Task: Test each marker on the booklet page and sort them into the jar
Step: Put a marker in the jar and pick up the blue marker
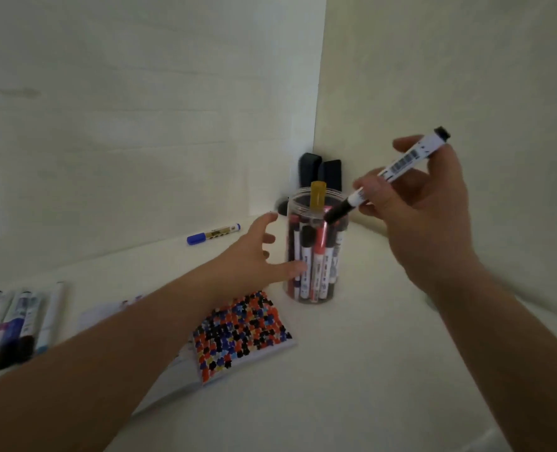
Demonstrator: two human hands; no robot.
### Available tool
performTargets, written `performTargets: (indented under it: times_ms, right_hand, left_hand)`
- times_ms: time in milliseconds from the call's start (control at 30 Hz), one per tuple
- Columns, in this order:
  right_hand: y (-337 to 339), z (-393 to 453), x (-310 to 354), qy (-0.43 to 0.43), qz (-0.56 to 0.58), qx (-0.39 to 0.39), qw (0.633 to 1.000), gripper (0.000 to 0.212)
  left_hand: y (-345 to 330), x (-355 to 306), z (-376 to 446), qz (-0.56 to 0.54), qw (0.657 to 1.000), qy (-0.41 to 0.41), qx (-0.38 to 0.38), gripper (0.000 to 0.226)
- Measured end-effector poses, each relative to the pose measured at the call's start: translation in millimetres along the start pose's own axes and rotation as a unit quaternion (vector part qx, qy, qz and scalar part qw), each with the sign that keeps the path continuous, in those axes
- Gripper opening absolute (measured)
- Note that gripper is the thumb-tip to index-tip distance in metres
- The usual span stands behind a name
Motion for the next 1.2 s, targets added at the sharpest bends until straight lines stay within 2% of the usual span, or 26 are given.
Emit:
performTargets:
  times_ms: [100, 233, 300, 367, 400, 467, 567, 700, 867, 1100, 1200]
  right_hand:
    - [20.6, 14.5, -8.2, -0.025, -0.010, -0.062, 0.998, 0.044]
    - [21.0, 19.9, -15.0, -0.036, -0.022, -0.068, 0.997, 0.060]
    - [17.8, 20.2, -14.2, -0.027, -0.034, -0.057, 0.997, 0.068]
    - [17.5, 21.9, -11.9, -0.004, -0.051, -0.047, 0.998, 0.066]
    - [18.4, 22.7, -9.1, 0.014, -0.066, -0.044, 0.997, 0.064]
    - [20.4, 23.3, -2.1, 0.053, -0.090, -0.040, 0.994, 0.062]
    - [21.4, 19.3, 7.8, 0.065, -0.071, -0.035, 0.995, 0.065]
    - [16.3, 6.7, 19.8, 0.078, -0.022, -0.021, 0.996, 0.070]
    - [7.7, -4.6, 26.6, 0.111, -0.036, 0.023, 0.993, 0.070]
    - [-3.1, -10.6, 25.3, 0.091, -0.047, 0.058, 0.993, 0.085]
    - [-6.5, -11.9, 20.9, 0.079, -0.127, 0.099, 0.984, 0.090]
  left_hand:
    - [-20.0, -15.9, 16.1, -0.083, 0.995, -0.059, -0.020, 0.114]
    - [-32.5, -23.0, 29.2, -0.146, 0.985, -0.078, -0.052, 0.113]
    - [-34.1, -22.4, 31.1, -0.124, 0.987, -0.086, -0.057, 0.096]
    - [-33.7, -22.0, 29.1, -0.112, 0.988, -0.096, -0.050, 0.074]
    - [-33.0, -22.0, 25.1, -0.115, 0.987, -0.107, -0.044, 0.073]
    - [-30.7, -17.6, 18.8, -0.101, 0.984, -0.142, -0.038, 0.086]
    - [-28.9, -4.1, 7.3, -0.034, 0.979, -0.201, -0.028, 0.110]
    - [-32.2, 5.2, -8.1, 0.120, 0.967, -0.219, -0.048, 0.110]
    - [-30.9, 7.8, -13.0, 0.138, 0.967, -0.208, -0.052, 0.111]
    - [-25.8, 5.5, -17.4, 0.129, 0.963, -0.223, -0.082, 0.110]
    - [-26.7, 6.6, -17.4, 0.129, 0.960, -0.232, -0.086, 0.111]
Point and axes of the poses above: each hand's wrist, its own z-axis towards the middle knuckle, its own y-axis out of the back of the hand, x = y × z, the point moved 1 cm from there along z, towards the middle knuckle, and after that the axes turned 4 degrees about -z, right-handed, at the moved point
